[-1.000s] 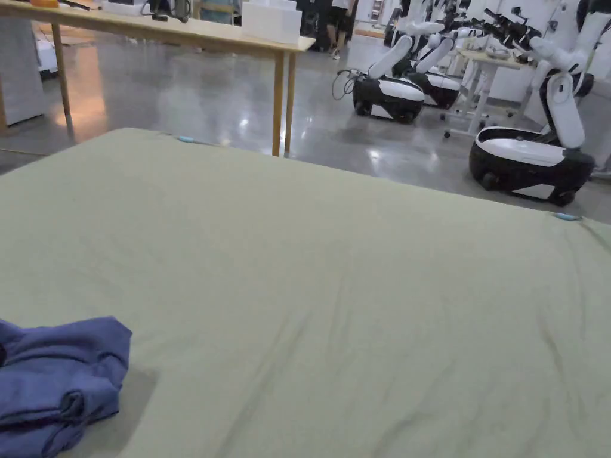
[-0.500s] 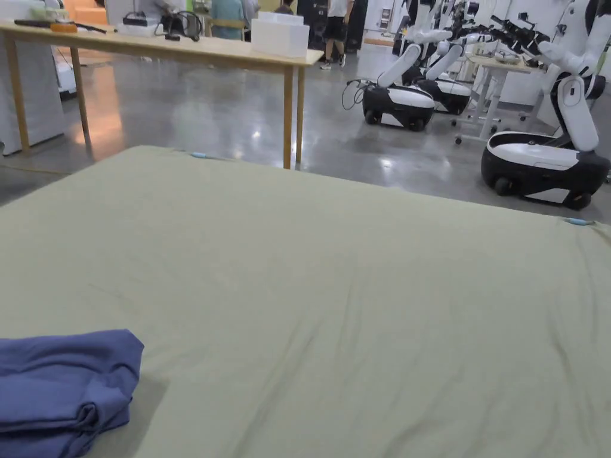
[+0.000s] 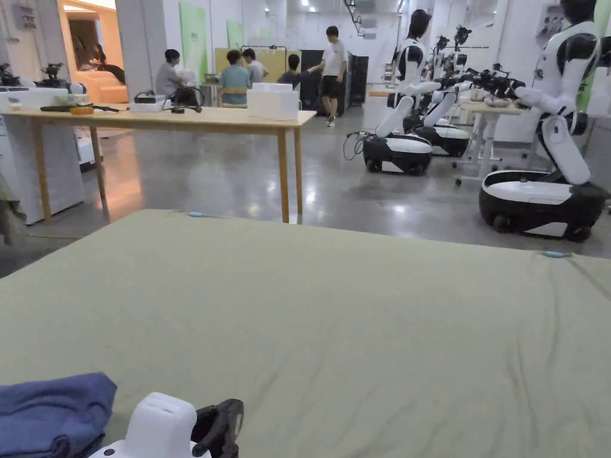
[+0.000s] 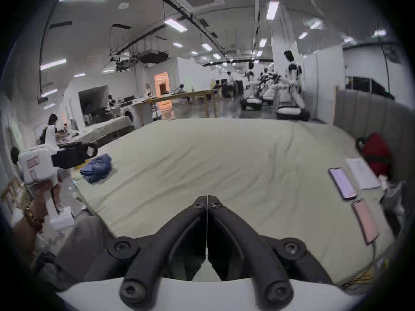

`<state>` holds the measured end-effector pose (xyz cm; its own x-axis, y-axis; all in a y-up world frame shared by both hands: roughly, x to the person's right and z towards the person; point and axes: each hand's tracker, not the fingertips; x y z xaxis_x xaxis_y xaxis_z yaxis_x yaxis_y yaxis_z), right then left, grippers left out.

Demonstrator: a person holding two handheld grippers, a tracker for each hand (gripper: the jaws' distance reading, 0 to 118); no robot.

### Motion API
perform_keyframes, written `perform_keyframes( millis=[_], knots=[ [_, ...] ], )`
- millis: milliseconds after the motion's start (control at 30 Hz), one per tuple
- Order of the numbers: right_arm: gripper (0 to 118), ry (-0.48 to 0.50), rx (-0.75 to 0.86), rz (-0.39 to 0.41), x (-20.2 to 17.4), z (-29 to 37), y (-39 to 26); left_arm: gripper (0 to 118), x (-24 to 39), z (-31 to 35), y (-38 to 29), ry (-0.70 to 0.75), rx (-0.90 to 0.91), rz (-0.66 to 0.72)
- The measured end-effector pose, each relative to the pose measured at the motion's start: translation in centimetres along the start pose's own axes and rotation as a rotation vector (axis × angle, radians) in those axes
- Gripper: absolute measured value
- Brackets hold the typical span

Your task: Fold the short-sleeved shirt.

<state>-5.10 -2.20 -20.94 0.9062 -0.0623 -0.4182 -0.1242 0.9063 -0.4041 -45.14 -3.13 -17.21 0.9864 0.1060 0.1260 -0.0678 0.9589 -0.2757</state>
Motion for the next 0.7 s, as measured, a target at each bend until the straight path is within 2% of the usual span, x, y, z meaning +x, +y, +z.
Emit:
perform_keyframes(
  millis=[33,67,133,267,367,400,500,600,667,700],
  knots=[
    [1,-0.020,0.005,0.014,0.4,0.4,0.5,0,1.6,-1.0,0.9,-0.037,-0.014,0.034],
    [1,-0.033,0.036,0.038,0.8,0.8,1.3,0,2.6,-1.5,1.6,-0.002,-0.003,0.039],
    [1,-0.073,0.122,0.078,1.7,1.9,4.0,0,4.5,-2.0,4.4,0.055,0.069,0.004],
    [1,-0.168,0.295,0.110,3.4,2.0,11.2,0,7.2,-4.1,11.8,0.072,0.223,0.005],
    [1,-0.213,0.382,0.166,4.7,-1.2,15.9,0,8.0,-7.7,16.5,0.076,0.254,0.016],
    [1,-0.225,0.407,0.168,5.2,-2.5,17.3,0,8.2,-9.0,17.8,0.079,0.261,0.015],
    [1,-0.282,0.420,0.164,6.3,-6.9,20.7,0,8.5,-13.1,20.8,0.086,0.290,-0.114],
    [1,-0.290,0.407,0.116,7.3,-10.9,22.9,0,8.5,-16.8,22.0,0.130,0.267,-0.129],
    [1,-0.303,0.409,0.131,7.9,-13.6,23.4,0,8.0,-19.0,22.1,0.117,0.269,-0.080],
    [1,-0.346,0.392,0.152,8.0,-14.6,23.5,0,8.1,-19.6,21.9,0.160,0.272,-0.094]
  ],
)
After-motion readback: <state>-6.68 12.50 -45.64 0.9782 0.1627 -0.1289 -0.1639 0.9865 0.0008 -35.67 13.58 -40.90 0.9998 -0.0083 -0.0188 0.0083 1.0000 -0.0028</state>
